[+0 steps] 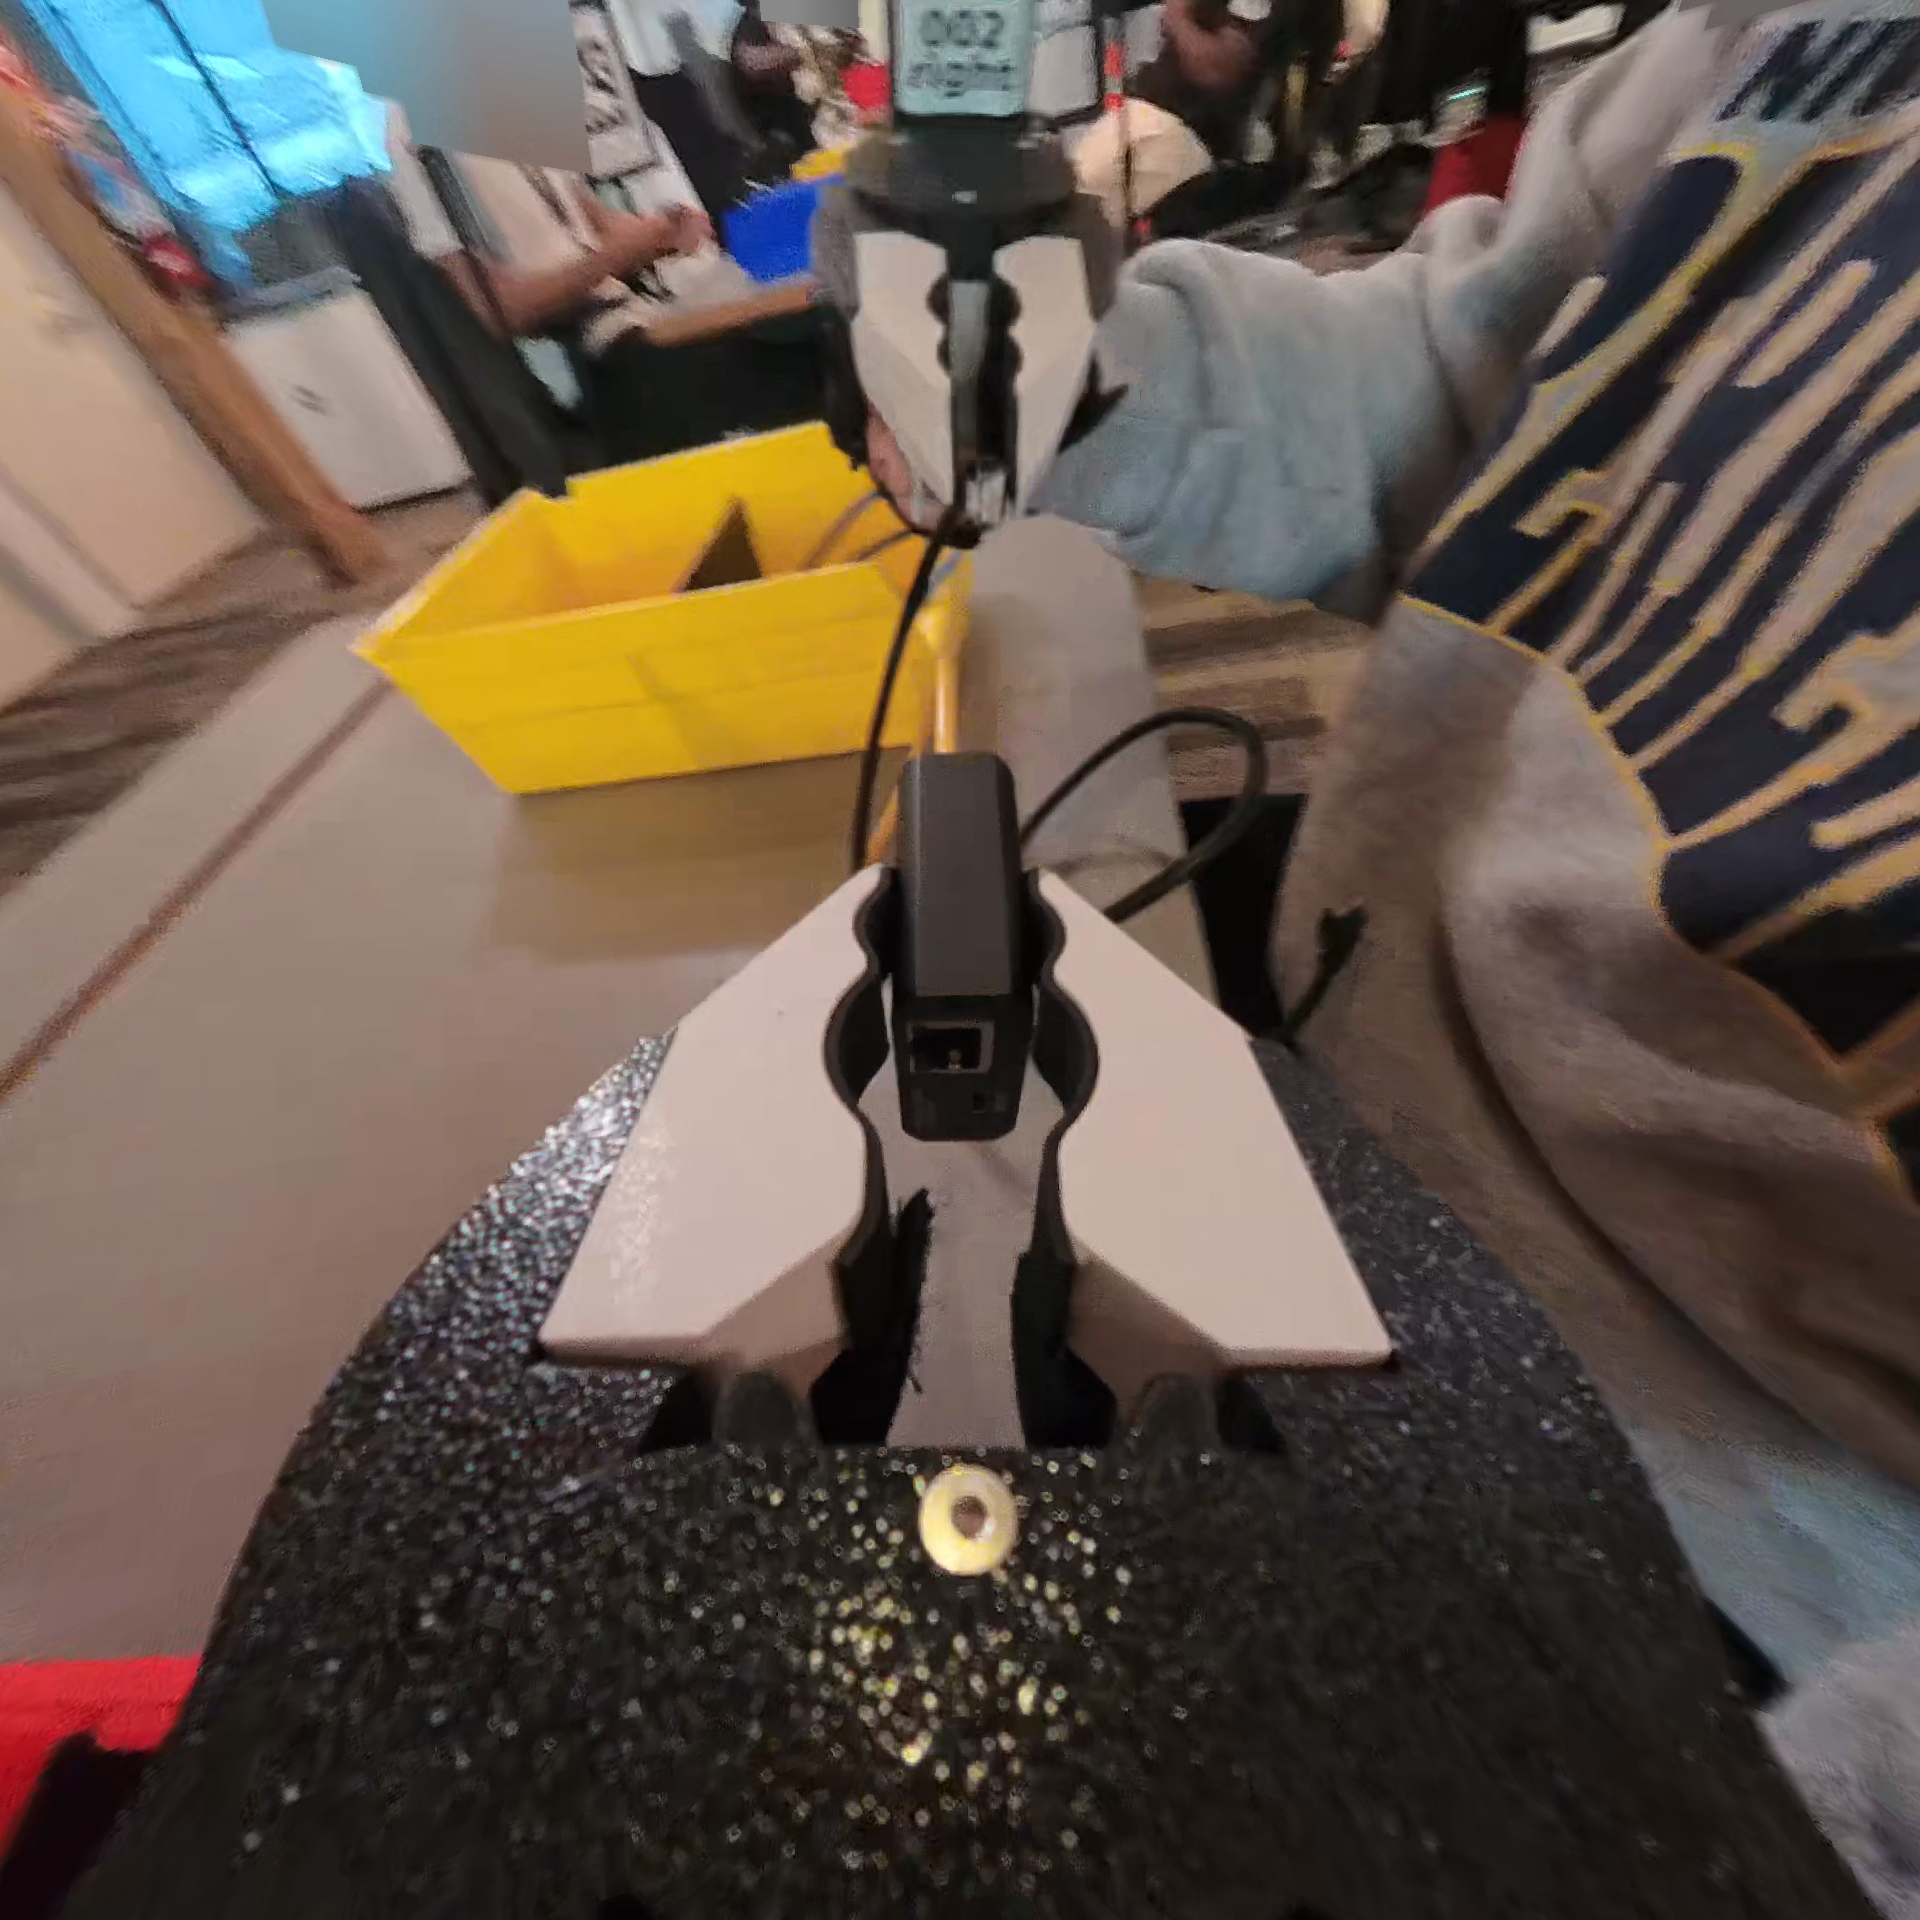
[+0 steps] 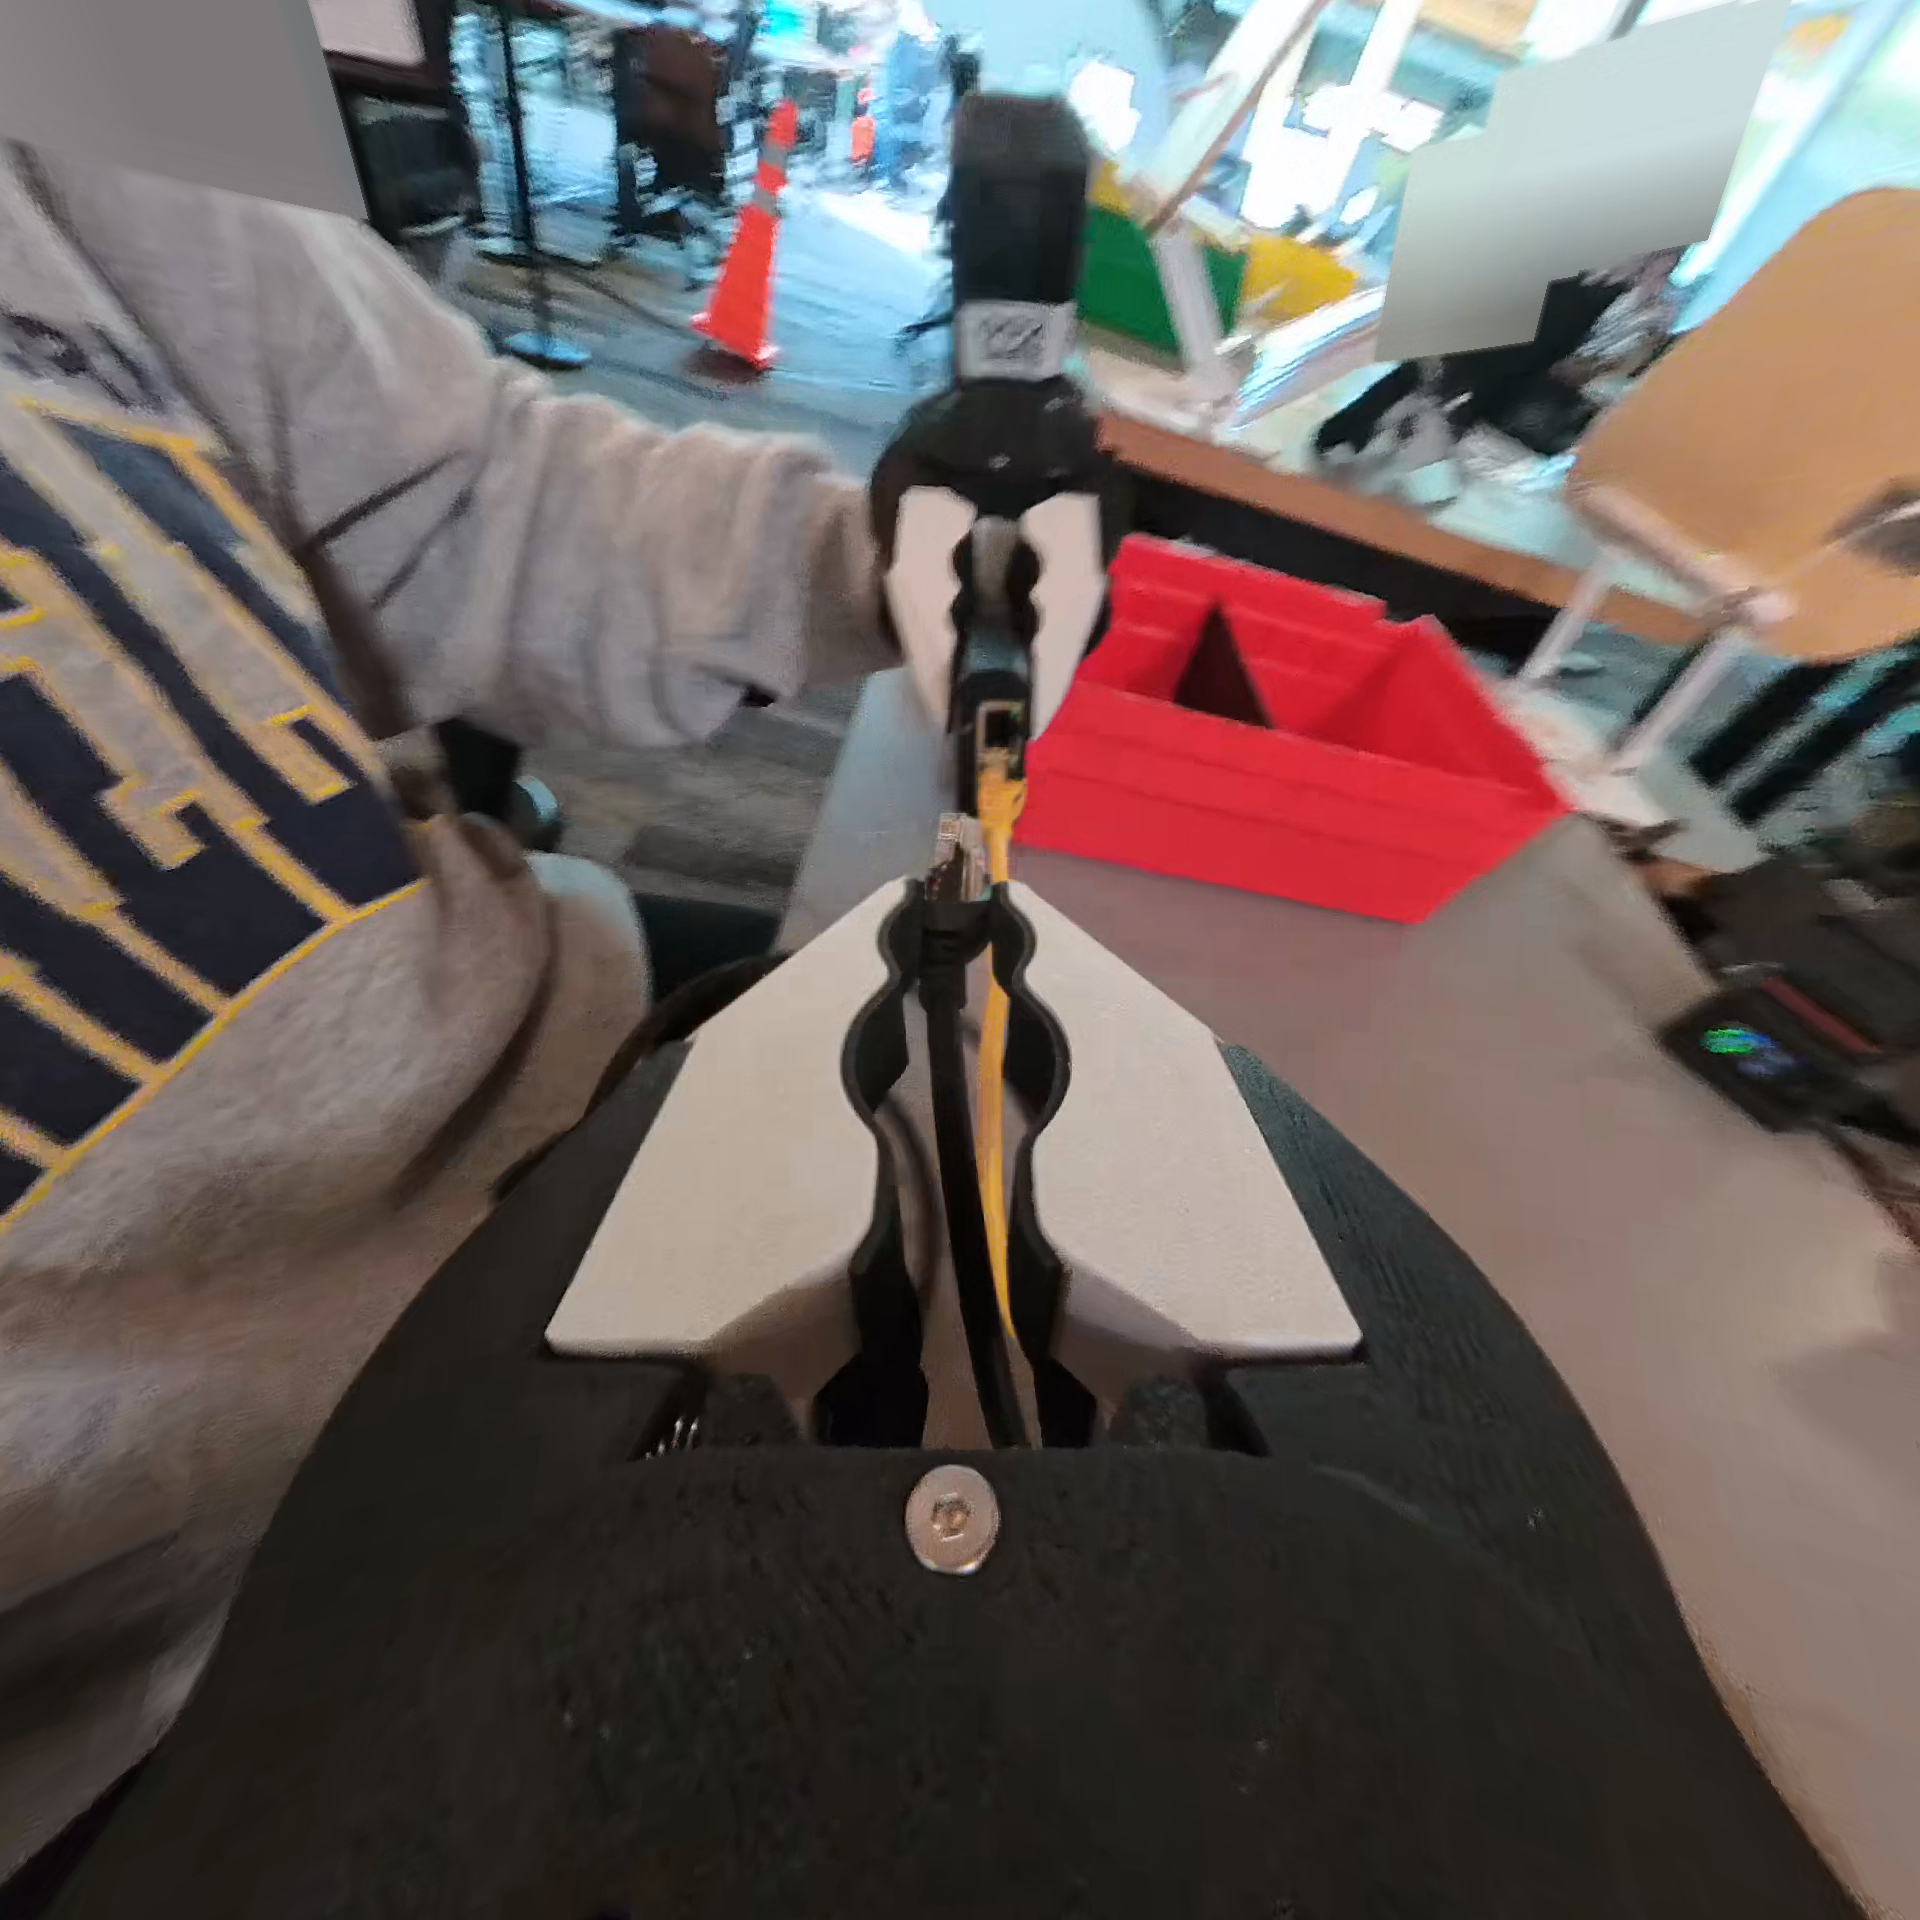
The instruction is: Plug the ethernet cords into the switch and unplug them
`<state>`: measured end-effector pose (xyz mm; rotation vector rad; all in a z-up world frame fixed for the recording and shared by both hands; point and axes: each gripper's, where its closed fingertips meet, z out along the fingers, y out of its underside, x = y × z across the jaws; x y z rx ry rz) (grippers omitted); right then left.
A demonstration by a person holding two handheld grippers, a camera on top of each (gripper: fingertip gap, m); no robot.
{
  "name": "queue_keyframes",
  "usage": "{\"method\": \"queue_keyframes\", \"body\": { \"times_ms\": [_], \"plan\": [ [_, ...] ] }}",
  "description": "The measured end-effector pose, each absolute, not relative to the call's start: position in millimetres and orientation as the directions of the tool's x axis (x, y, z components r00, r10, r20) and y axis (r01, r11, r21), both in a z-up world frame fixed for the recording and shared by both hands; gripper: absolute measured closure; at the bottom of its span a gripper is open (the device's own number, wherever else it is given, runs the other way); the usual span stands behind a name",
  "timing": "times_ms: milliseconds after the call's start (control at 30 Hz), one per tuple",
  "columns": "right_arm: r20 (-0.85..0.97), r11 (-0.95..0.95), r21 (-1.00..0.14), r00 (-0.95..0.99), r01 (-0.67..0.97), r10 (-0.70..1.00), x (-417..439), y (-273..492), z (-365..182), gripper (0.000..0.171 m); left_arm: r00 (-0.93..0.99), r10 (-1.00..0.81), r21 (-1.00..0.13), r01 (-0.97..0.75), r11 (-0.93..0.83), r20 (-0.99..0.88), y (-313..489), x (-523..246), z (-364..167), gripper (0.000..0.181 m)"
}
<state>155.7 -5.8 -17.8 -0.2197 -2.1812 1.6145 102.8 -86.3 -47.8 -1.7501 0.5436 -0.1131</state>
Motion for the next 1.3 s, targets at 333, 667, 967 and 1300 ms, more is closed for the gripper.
{"method": "queue_keyframes", "body": {
  "times_ms": [333,667,967,1300],
  "plan": [
    [0.487,0.385,-0.872,-0.617,-0.303,0.618,147,48,56,0.160,0.935,-0.213,-0.958,-0.268,0.102,-0.284,-85,87,1,0.161],
    [0.474,0.338,-0.865,-0.384,-0.372,0.792,137,81,94,0.160,0.964,-0.085,-0.950,-0.230,0.209,-0.252,-101,65,24,0.161],
    [0.294,0.167,-0.941,-0.473,-0.293,0.831,113,45,92,0.160,0.911,-0.193,-0.927,-0.338,0.161,-0.365,-82,105,24,0.161],
    [0.183,-0.045,-0.931,-0.567,-0.363,0.803,60,-9,184,0.160,0.793,-0.308,-0.846,-0.524,0.096,-0.526,-49,166,-5,0.161]
  ]
}}
